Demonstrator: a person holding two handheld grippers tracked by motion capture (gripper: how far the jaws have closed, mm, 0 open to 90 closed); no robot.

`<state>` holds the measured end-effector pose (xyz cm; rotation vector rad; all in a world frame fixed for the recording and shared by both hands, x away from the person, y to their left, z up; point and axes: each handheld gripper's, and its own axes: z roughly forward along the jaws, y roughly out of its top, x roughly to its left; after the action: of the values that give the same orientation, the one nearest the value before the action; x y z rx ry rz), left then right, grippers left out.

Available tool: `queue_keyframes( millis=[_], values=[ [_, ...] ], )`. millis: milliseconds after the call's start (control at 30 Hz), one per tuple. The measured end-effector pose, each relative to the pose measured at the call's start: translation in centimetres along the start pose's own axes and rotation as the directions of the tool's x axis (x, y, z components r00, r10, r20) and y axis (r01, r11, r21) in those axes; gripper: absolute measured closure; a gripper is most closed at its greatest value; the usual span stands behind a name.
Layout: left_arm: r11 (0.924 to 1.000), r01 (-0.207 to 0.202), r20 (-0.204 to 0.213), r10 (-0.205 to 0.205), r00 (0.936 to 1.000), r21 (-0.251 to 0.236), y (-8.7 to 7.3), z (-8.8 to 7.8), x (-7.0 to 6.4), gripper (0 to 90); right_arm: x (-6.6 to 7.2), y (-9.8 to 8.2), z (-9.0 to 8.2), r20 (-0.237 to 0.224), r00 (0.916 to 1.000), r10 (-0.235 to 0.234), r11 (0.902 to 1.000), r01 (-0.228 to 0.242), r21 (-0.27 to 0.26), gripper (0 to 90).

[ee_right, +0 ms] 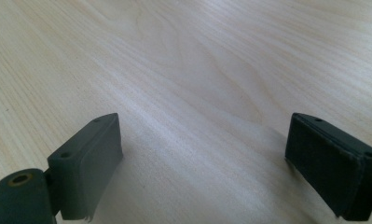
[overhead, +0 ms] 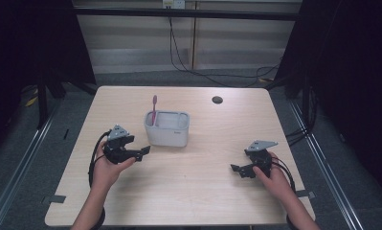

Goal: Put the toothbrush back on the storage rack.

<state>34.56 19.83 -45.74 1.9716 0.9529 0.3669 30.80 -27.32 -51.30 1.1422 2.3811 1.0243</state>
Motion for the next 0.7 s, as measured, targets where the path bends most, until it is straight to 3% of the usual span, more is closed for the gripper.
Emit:
queue_keyframes(
  millis=[700],
  values=[
    [0.9995, -0.003, 0.005, 0.003, 1.0000, 0.031, -2.0, 0.3, 0.9, 19.1, 0.0, 0.0, 0.0, 0.000, 1.0000, 0.000, 1.0000, 0.000, 0.000, 10.1]
  ],
)
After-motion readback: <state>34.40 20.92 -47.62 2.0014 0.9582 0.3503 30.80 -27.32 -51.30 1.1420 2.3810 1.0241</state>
